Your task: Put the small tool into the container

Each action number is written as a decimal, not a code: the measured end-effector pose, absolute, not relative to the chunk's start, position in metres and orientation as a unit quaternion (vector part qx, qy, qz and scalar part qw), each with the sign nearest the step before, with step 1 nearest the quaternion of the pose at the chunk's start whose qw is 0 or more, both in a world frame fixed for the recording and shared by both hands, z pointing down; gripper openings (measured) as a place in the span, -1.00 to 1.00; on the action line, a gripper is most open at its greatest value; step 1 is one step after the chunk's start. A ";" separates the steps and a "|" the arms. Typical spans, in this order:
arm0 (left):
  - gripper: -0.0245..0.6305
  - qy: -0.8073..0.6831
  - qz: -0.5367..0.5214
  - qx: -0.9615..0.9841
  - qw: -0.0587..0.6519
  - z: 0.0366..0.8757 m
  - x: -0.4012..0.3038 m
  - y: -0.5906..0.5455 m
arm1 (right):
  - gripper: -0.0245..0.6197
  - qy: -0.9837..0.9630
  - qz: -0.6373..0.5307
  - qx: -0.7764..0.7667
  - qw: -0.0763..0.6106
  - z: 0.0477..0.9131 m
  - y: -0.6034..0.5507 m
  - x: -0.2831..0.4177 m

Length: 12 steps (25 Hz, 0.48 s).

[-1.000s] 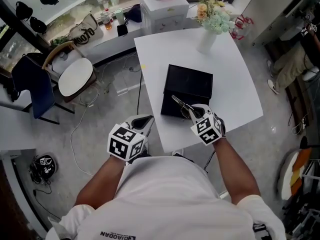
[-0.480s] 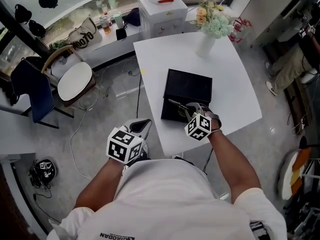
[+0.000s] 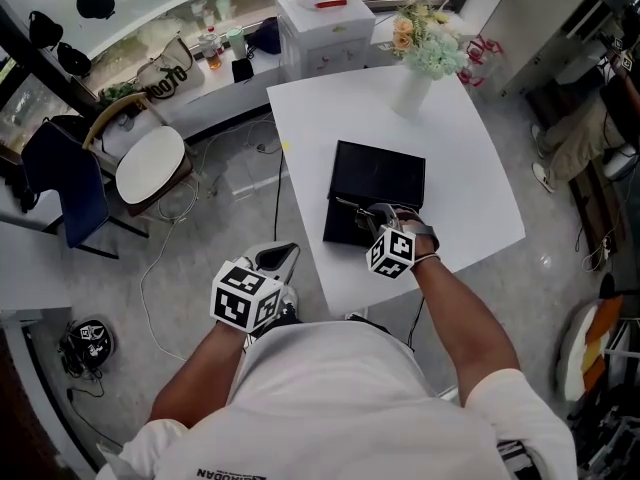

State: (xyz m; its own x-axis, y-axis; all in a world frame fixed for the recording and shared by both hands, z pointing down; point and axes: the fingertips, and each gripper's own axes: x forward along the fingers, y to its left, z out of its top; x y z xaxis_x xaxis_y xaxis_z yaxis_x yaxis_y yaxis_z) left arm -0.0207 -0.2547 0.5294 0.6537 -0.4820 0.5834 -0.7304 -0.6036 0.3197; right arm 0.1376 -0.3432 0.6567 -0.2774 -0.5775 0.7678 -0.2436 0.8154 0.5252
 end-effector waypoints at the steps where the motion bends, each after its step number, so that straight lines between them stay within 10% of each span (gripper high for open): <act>1: -0.90 -0.351 0.227 0.865 0.276 0.530 -0.022 -0.254 | -0.89 -0.783 -0.158 0.260 0.543 0.658 -0.344 0.137; 12: -0.90 -0.362 0.228 0.860 0.279 0.533 -0.028 -0.248 | -0.74 -0.766 -0.148 0.240 0.577 0.683 -0.342 0.142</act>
State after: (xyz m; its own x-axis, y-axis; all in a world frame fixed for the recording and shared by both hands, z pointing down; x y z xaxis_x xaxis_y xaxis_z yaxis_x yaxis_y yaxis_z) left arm -0.0280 -0.2481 0.5332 0.6341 -0.4952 0.5938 -0.7497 -0.5818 0.3153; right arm 0.1425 -0.3418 0.6831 -0.2190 -0.5388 0.8135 -0.1963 0.8410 0.5042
